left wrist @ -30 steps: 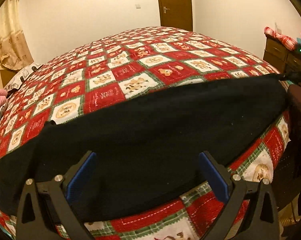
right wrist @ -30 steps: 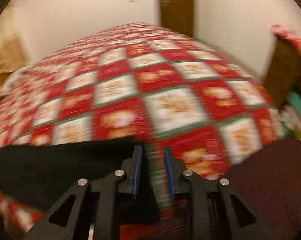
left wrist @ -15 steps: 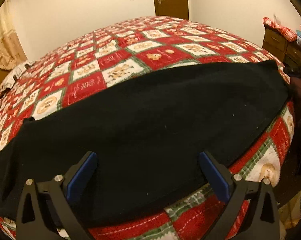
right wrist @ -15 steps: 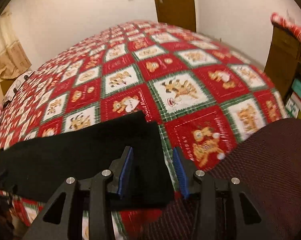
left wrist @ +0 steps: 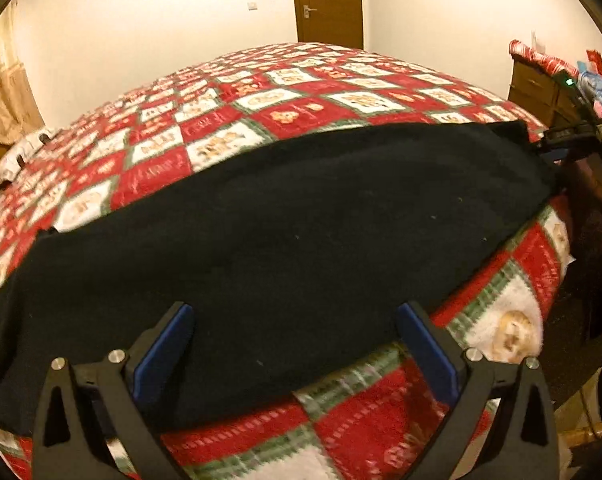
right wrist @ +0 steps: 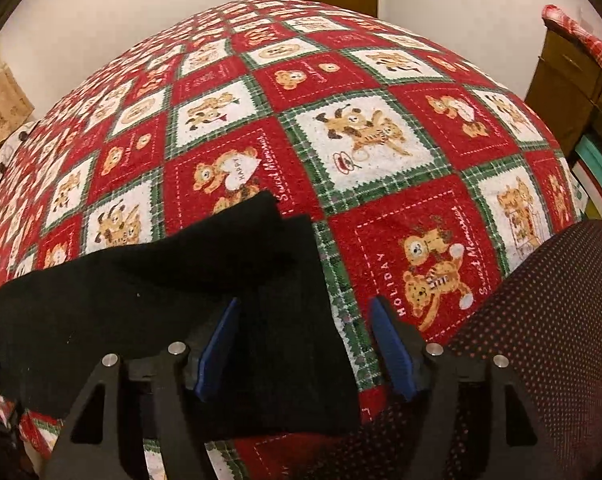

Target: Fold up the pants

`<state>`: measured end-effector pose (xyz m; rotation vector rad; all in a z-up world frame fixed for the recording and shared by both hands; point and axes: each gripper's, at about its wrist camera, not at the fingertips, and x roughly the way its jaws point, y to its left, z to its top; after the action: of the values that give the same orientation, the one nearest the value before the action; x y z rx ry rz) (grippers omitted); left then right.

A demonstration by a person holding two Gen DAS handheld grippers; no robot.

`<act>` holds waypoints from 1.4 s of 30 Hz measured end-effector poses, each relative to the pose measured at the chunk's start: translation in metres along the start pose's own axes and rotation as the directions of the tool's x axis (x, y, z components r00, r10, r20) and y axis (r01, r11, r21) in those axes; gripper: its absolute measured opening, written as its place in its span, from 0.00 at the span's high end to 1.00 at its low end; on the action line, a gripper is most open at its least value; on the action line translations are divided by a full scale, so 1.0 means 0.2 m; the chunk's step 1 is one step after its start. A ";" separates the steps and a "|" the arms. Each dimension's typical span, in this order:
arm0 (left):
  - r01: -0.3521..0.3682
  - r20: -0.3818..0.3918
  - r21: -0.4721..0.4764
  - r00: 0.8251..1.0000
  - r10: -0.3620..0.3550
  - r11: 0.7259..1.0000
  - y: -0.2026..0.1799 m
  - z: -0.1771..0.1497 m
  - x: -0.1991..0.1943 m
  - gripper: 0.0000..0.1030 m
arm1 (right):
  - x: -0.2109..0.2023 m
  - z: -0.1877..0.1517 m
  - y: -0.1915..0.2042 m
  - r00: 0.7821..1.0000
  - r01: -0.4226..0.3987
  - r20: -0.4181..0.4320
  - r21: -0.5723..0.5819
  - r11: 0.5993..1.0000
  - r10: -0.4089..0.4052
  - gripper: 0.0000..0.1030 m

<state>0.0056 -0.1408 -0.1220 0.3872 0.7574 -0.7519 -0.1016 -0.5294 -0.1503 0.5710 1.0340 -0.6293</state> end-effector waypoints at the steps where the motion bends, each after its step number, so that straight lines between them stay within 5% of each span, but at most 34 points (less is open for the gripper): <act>1: 0.001 -0.002 0.024 1.000 -0.001 1.000 -0.02 -0.01 0.00 0.00 | -0.02 -0.01 0.00 1.000 0.028 0.011 0.021 0.999 -0.028 0.33; 2: -0.004 -0.007 0.053 1.000 0.005 0.999 -0.04 -0.02 -0.01 0.00 | -0.02 0.00 0.00 0.997 0.067 0.027 0.037 0.997 -0.068 0.33; 3: -0.016 -0.001 0.109 1.000 0.017 0.994 -0.07 -0.04 -0.02 0.00 | -0.10 -0.02 0.02 0.978 0.181 0.092 0.063 0.981 -0.187 0.33; 5: 0.017 0.011 0.154 1.000 -0.019 0.988 -0.08 -0.06 -0.07 0.00 | -0.23 -0.05 0.08 0.937 0.265 0.219 0.067 0.962 -0.273 0.33; 7: 0.027 0.056 0.153 0.998 -0.036 0.988 -0.05 -0.07 -0.15 0.00 | -0.39 -0.12 0.21 0.916 0.213 0.350 -0.004 0.977 -0.198 0.33; 9: 0.026 0.102 0.108 0.994 -0.037 0.994 0.05 -0.06 -0.22 0.00 | -0.46 -0.19 0.36 0.918 0.132 0.388 -0.112 0.985 -0.079 0.33; 12: -0.030 0.168 -0.038 0.985 0.036 0.999 0.31 -0.03 -0.31 0.00 | -0.47 -0.27 0.63 0.935 -0.019 0.333 -0.297 0.955 0.122 0.33; 14: -0.109 0.179 -0.144 0.975 0.134 0.984 0.50 -0.01 -0.35 0.00 | -0.48 -0.34 0.84 0.927 -0.097 0.300 -0.388 0.916 0.225 0.33; 17: -0.288 0.119 -0.258 0.938 0.326 0.922 0.77 -0.02 -0.37 0.00 | -0.47 -0.40 1.09 0.906 -0.205 0.246 -0.458 0.865 0.345 0.33; 18: -0.378 0.068 -0.296 0.908 0.414 0.877 0.90 -0.02 -0.37 0.00 | -0.47 -0.42 1.18 0.896 -0.236 0.229 -0.478 0.846 0.380 0.33; 22: -0.507 -0.040 -0.408 0.840 0.541 0.759 1.27 -0.08 -0.35 0.00 | -0.44 -0.48 1.59 0.864 -0.305 0.172 -0.568 0.764 0.473 0.33; 24: -0.529 -0.087 -0.470 0.824 0.559 0.707 1.43 -0.13 -0.34 0.00 | -0.42 -0.50 1.76 0.852 -0.310 0.165 -0.606 0.732 0.497 0.33; 26: -0.553 -0.137 -0.528 0.805 0.578 0.645 1.55 -0.19 -0.31 0.01 | -0.38 -0.54 1.93 0.855 -0.308 0.130 -0.653 0.692 0.503 0.33; 29: -0.585 -0.255 -0.579 0.791 0.556 0.567 1.71 -0.29 -0.18 0.00 | -0.21 -0.61 2.07 0.908 -0.236 0.086 -0.702 0.672 0.409 0.33; 30: -0.561 -0.237 -0.611 0.803 0.547 0.559 1.72 -0.32 -0.17 0.00 | -0.14 -0.63 2.05 0.933 -0.209 0.067 -0.701 0.681 0.355 0.32; 31: -0.542 -0.232 -0.644 0.811 0.538 0.539 1.75 -0.34 -0.17 0.00 | -0.14 -0.63 1.98 0.904 -0.246 0.091 -0.686 0.684 0.417 0.32; 32: -0.541 -0.244 -0.656 0.812 0.530 0.527 1.78 -0.34 -0.16 0.00 | -0.14 -0.62 1.95 0.909 -0.249 0.082 -0.681 0.689 0.409 0.32; 35: -0.592 -0.297 -0.652 0.775 0.558 0.474 1.84 -0.32 -0.13 0.00 | -0.15 -0.59 1.86 0.918 -0.246 0.073 -0.666 0.704 0.389 0.32; 38: -0.606 -0.346 -0.677 0.762 0.547 0.418 1.92 -0.31 -0.12 0.00 | -0.14 -0.60 1.79 0.919 -0.240 0.085 -0.655 0.717 0.385 0.32; 40: -0.636 -0.375 -0.640 0.748 0.547 0.431 1.94 -0.28 -0.10 0.00 | -0.14 -0.60 1.81 0.921 -0.229 0.095 -0.652 0.723 0.377 0.30; 42: -0.627 -0.383 -0.630 0.764 0.520 0.458 1.97 -0.27 -0.11 0.00 | -0.14 -0.61 1.82 0.923 -0.219 0.103 -0.654 0.724 0.372 0.28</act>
<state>0.2576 0.1666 -0.1213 -0.0695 0.9194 0.2824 0.0738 -0.1888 -0.1240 0.0507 0.8395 -0.0259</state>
